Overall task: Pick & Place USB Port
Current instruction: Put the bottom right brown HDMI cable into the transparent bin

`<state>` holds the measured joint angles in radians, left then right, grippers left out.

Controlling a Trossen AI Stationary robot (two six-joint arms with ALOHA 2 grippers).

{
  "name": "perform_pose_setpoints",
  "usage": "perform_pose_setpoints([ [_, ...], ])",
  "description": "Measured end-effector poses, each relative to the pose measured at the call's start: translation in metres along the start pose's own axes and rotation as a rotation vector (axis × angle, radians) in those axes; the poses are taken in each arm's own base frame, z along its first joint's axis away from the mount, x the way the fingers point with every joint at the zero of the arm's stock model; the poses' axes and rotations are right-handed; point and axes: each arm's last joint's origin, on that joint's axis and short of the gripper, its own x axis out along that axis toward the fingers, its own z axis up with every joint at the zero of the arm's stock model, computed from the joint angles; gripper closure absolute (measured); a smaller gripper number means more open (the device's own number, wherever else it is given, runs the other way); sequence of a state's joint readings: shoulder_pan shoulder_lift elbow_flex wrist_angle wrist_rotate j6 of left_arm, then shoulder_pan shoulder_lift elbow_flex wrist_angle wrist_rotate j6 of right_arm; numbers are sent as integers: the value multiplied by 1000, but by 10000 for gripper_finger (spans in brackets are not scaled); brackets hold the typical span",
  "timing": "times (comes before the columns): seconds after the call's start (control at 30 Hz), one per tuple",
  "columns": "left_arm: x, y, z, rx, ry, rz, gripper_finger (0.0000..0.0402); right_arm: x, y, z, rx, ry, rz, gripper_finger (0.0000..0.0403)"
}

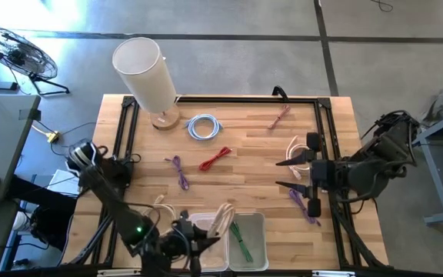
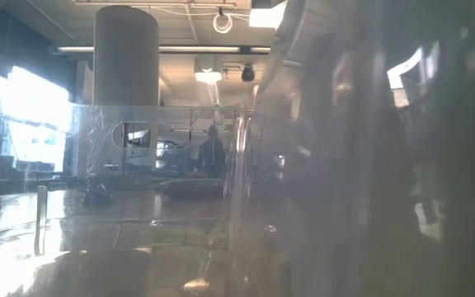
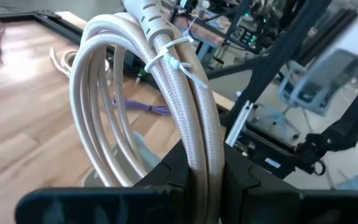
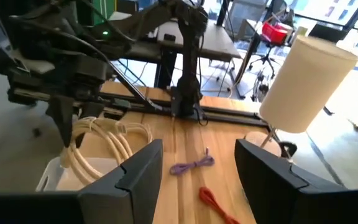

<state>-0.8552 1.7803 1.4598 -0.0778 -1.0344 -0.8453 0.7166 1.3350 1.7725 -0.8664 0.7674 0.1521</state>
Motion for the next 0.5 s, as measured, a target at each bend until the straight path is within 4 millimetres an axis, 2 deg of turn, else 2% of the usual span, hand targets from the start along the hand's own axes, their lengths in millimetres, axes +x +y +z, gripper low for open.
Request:
perform_pose_setpoints([
  [0.13, -5, -3, -24, 26, -8, 26, 364, 0, 1, -4, 30, 35, 34, 210],
  [0.3, -13, -7, -49, -59, -61, 60, 364, 0, 2, -7, 63, 75, 92, 210],
  [0.5, -17, -7, -65, -134, -86, 73, 364, -1, 3, -8, 87, 83, 107, 210],
])
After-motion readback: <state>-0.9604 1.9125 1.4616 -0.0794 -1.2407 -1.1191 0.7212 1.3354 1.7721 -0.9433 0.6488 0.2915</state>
